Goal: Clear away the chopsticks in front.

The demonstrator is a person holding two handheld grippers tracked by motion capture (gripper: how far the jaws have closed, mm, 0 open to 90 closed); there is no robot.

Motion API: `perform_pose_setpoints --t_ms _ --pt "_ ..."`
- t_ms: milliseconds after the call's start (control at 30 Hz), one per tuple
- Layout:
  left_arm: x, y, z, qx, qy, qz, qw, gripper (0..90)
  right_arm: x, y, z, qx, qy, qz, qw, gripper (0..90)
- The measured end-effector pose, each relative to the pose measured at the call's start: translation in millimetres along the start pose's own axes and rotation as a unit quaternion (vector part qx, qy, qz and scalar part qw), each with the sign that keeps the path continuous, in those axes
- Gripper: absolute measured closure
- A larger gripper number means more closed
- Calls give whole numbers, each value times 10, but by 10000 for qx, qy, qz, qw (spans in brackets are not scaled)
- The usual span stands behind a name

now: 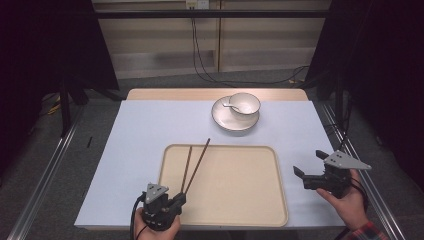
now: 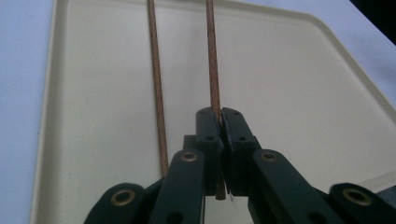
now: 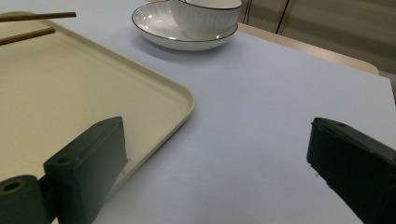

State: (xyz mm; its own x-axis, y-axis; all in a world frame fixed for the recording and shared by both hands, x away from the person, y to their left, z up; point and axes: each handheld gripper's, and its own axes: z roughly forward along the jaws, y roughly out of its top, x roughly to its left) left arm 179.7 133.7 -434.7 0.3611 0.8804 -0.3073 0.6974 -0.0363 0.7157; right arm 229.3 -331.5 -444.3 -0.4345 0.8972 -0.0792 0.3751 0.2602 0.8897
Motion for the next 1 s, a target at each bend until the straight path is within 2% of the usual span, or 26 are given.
perform_pose_setpoints --t_ms 333,500,733,1000 --pt "-21 -61 19 122 -96 29 9999 863 15 4 8 -3 11 -47 10000 44" --pt "-20 -67 60 266 -136 101 9995 863 9 3 0 -8 -4 -21 10000 44" --pt "-37 -76 149 393 -81 160 9991 862 -2 2 -3 -20 -17 -10 10000 44" --pt "-16 -58 173 253 9 98 9996 827 1 2 -2 -9 -7 -27 10000 44"
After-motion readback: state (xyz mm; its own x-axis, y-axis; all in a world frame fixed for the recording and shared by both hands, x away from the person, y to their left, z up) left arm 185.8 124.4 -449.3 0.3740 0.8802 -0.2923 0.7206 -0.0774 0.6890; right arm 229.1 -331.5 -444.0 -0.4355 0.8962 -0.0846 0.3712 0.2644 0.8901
